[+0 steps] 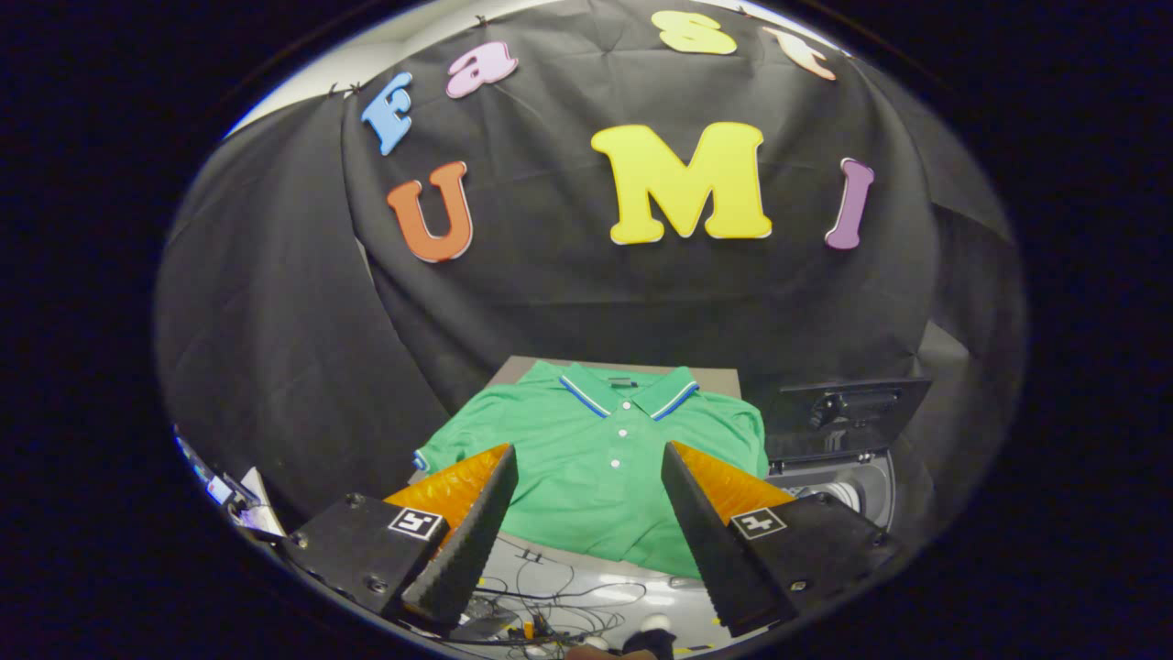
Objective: Put the clothes into the washing machine and then close the washing machine lid.
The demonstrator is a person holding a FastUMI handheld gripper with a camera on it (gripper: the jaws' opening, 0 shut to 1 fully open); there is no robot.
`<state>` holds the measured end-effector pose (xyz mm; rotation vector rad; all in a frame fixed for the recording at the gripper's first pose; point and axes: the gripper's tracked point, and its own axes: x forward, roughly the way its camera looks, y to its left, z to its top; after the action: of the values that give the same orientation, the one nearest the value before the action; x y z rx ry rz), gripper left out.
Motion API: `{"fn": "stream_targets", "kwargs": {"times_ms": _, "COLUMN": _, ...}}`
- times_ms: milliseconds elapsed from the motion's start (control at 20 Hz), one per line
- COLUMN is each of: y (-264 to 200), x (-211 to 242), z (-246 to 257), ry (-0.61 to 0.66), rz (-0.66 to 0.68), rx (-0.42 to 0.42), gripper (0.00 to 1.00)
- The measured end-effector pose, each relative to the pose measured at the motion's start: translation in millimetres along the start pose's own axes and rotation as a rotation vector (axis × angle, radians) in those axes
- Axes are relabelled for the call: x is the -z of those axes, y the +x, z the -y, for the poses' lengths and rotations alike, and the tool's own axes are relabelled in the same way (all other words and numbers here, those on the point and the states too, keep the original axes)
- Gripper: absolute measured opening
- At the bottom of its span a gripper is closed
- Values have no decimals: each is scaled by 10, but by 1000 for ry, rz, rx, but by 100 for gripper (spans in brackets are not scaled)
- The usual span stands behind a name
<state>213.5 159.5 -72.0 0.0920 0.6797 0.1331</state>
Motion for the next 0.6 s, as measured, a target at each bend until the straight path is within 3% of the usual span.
{"fn": "stream_targets", "kwargs": {"times_ms": 400, "y": 814, "x": 71, "z": 39, "ry": 71, "rz": -301, "rx": -18, "gripper": 99}}
{"fn": "stream_targets", "kwargs": {"times_ms": 600, "y": 1120, "x": 147, "z": 131, "ry": 47, "rz": -423, "rx": 33, "gripper": 99}}
